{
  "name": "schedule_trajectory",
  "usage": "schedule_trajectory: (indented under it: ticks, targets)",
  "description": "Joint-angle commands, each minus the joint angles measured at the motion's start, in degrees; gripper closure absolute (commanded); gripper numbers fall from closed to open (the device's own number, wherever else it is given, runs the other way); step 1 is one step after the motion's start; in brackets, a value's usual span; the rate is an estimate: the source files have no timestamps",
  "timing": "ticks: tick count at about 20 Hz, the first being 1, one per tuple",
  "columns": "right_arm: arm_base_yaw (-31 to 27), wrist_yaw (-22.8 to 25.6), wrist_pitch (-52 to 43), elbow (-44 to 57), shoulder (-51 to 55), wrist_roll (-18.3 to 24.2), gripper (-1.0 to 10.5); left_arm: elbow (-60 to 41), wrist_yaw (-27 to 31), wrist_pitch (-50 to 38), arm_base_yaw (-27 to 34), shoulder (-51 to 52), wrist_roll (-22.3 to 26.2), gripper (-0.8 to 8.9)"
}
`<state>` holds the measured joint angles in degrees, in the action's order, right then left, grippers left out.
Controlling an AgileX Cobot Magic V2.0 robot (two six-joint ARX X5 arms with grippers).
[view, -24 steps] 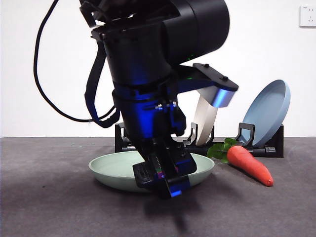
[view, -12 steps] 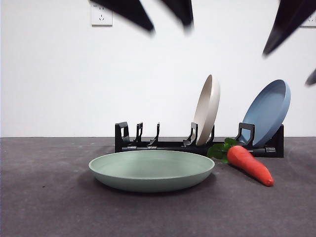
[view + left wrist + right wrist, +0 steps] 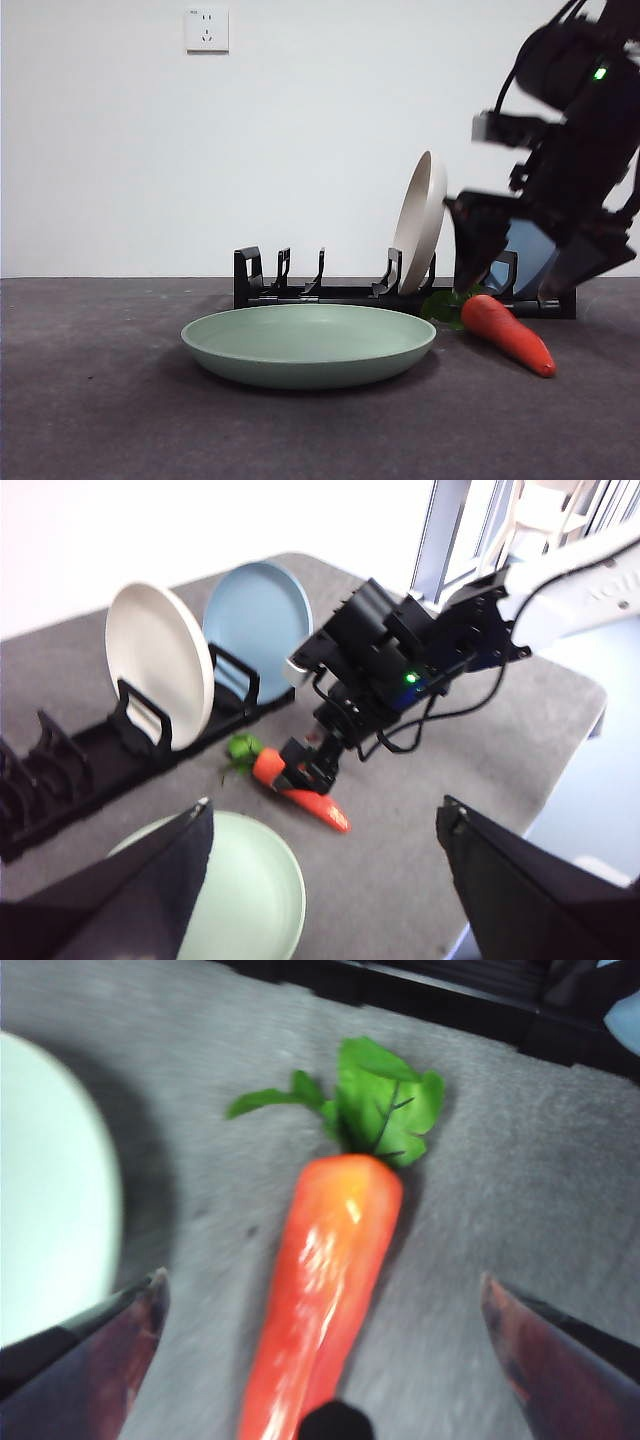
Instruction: Take the green plate from the plate rack,put the plate on the table,take the carrot from the table,put the carrot in the plate
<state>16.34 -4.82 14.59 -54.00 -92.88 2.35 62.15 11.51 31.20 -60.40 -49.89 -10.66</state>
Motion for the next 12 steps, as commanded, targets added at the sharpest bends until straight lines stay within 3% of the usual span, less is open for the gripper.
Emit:
schedule_trajectory:
  ticks: [1,5,9,12]
  targets:
    - [0.2,0.9,-2.3,-0.1,-3.0,-0.5,3.6,0.0,-0.1,1.7,0.0,0.0,-1.4,4.37]
    - [0.3,0.8,-4.1,-0.1,-6.2,-2.2,5.3,-0.1,0.0,2.1,0.0,0.0,-1.5,4.37]
    - [0.3,0.3,-4.0,-0.1,-6.4,-2.5,9.2,0.0,0.2,2.2,0.0,0.0,-1.4,4.37]
    - [0.3,0.2,-3.8,-0.1,-6.4,-2.6,9.6,-0.1,0.4,2.6,0.0,0.0,-1.4,4.37]
